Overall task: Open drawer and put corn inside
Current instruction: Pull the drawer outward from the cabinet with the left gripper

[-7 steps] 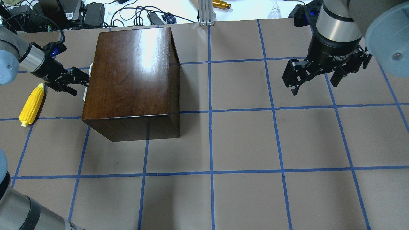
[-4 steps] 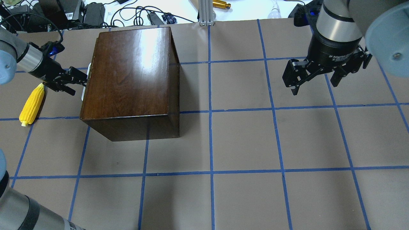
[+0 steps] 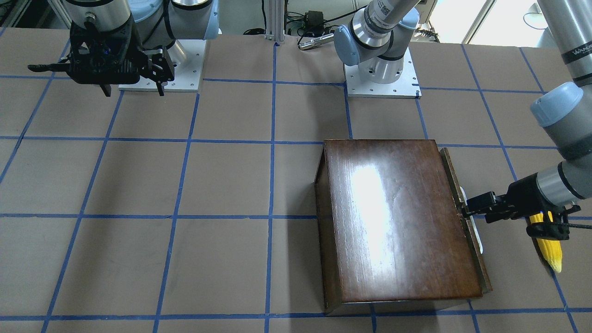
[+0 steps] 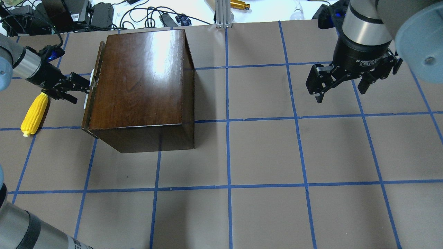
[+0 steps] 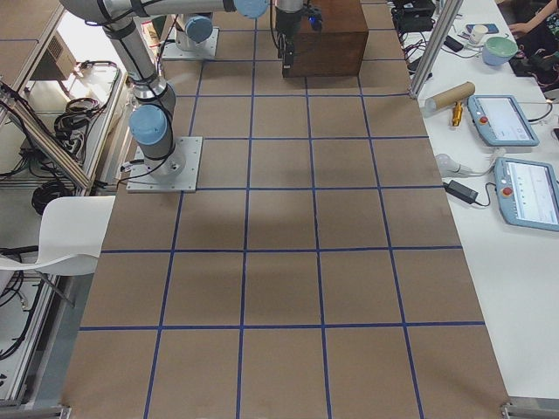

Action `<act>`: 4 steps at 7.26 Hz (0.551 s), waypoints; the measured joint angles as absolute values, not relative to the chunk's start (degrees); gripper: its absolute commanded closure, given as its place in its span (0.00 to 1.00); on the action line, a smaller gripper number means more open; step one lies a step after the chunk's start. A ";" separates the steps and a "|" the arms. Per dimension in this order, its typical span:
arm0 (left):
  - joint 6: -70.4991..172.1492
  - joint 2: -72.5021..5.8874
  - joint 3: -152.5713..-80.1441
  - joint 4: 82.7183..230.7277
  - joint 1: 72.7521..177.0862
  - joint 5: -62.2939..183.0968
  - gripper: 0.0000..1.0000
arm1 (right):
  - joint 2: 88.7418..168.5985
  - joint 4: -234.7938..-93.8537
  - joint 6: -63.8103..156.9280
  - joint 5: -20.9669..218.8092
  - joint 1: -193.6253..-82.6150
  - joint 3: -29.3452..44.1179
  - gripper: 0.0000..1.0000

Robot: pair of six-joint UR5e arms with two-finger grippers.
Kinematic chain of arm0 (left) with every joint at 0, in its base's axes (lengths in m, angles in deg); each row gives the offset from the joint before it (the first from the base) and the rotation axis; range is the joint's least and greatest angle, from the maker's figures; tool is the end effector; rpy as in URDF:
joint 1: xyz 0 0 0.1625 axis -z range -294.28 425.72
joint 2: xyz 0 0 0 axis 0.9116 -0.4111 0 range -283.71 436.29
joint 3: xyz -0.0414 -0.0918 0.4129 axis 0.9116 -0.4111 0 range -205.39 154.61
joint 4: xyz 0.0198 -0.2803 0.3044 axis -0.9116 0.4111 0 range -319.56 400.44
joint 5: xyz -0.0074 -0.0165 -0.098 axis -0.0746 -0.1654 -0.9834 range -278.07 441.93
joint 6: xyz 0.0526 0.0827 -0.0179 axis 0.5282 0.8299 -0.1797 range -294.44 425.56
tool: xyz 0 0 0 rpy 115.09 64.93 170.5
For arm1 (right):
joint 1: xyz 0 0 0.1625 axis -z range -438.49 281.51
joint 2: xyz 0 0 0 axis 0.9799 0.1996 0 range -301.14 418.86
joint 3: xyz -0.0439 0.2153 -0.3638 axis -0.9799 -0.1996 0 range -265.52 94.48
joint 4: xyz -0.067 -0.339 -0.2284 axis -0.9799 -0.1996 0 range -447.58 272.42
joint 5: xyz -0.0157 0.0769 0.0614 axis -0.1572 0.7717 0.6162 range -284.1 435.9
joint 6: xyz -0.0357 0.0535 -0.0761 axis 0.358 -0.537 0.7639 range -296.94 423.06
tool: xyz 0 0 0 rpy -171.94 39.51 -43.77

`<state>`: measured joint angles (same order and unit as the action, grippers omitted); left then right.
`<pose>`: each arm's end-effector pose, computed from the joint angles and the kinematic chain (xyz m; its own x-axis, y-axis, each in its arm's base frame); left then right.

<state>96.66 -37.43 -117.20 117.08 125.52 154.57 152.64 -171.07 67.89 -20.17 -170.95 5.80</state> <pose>0.1621 -0.6026 0.2686 -0.9333 -0.0213 0.3585 -0.0114 0.9995 0.0296 0.1424 -0.4506 0.4975 -0.9860 -0.1339 0.0992 -0.1263 0.9888 0.0792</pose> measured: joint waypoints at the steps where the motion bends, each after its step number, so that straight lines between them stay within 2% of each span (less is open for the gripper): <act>1: 96.67 -37.44 -117.21 117.06 124.40 154.60 0.00 | 152.64 -171.07 67.90 -20.17 -170.95 5.80 0.00; 4: 96.67 -37.44 -117.22 117.00 122.14 154.64 0.00 | 152.69 -171.07 67.89 -20.17 -170.95 5.80 0.00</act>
<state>96.67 -37.44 -117.22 117.00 122.14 154.64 152.69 -171.07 67.89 -20.17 -170.95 5.80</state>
